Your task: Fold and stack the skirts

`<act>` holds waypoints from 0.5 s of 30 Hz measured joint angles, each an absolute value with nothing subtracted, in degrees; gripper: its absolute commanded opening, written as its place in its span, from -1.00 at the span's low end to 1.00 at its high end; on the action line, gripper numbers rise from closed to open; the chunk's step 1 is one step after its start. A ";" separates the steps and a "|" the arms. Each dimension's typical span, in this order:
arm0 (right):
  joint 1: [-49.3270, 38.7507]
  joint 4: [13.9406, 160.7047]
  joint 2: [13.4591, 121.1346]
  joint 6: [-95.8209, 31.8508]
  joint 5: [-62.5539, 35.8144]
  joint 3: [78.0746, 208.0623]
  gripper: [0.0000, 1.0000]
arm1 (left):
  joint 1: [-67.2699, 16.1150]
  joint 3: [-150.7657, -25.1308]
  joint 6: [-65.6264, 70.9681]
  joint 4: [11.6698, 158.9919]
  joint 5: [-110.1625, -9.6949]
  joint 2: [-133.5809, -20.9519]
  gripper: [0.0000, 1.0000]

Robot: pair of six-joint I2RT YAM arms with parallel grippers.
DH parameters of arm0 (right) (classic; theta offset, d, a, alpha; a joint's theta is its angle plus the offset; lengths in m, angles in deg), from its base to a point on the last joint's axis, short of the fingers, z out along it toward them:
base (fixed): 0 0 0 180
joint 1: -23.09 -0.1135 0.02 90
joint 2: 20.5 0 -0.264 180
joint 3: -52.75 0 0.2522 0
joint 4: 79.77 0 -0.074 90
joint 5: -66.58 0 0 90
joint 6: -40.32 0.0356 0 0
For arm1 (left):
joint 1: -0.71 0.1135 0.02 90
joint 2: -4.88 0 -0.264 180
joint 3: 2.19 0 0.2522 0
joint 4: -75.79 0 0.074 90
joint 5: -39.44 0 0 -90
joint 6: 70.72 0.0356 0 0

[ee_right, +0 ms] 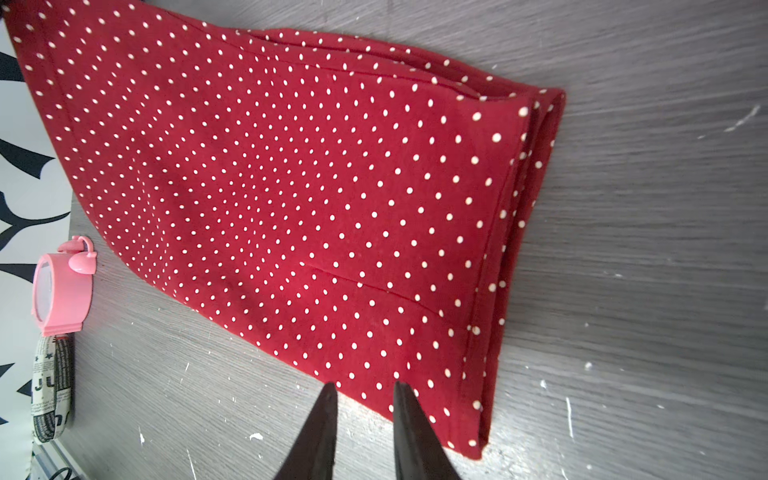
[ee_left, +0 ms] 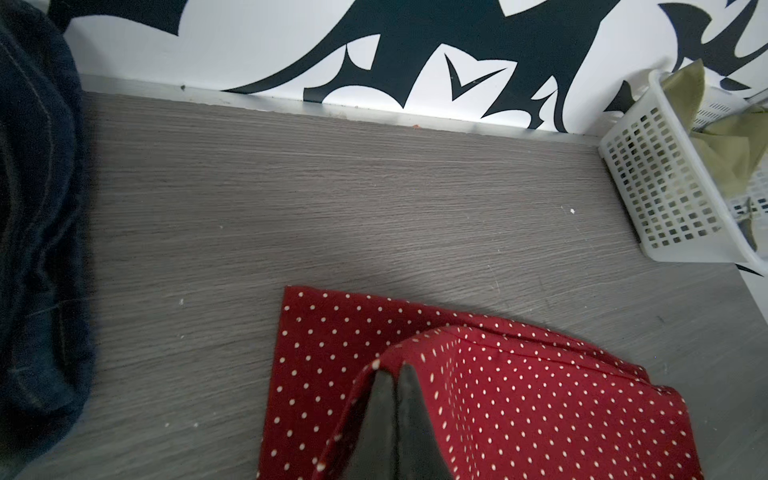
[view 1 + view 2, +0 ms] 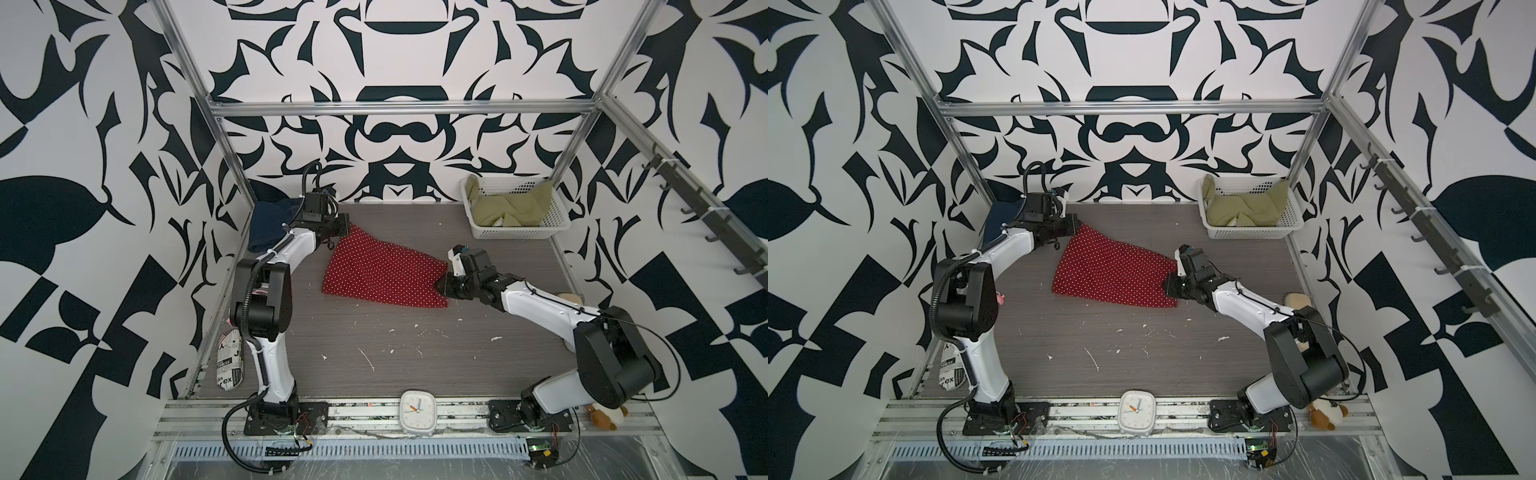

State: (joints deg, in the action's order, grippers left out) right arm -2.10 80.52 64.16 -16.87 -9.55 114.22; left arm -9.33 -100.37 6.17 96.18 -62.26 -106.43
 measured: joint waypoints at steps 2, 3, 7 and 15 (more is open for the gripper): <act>-2.10 80.52 64.16 -16.87 -9.55 114.17 -0.44 | -9.29 -101.11 6.74 96.34 -61.74 -107.04 -1.00; -2.10 80.54 64.16 -16.87 -9.55 114.15 -0.44 | -9.22 -102.08 7.20 96.62 -61.21 -107.85 -1.00; -2.01 80.45 63.92 -16.87 -9.53 113.96 -0.43 | -9.09 -107.52 8.45 98.04 -58.57 -113.29 -0.92; -1.66 79.86 60.73 -16.91 -9.73 113.80 -0.43 | -9.00 -110.71 10.09 102.59 -51.46 -118.98 0.18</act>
State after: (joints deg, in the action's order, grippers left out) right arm -1.66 79.86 60.73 -16.91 -9.73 113.80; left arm -9.00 -110.71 10.09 102.59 -51.46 -118.98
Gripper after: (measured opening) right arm 0.283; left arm 0.507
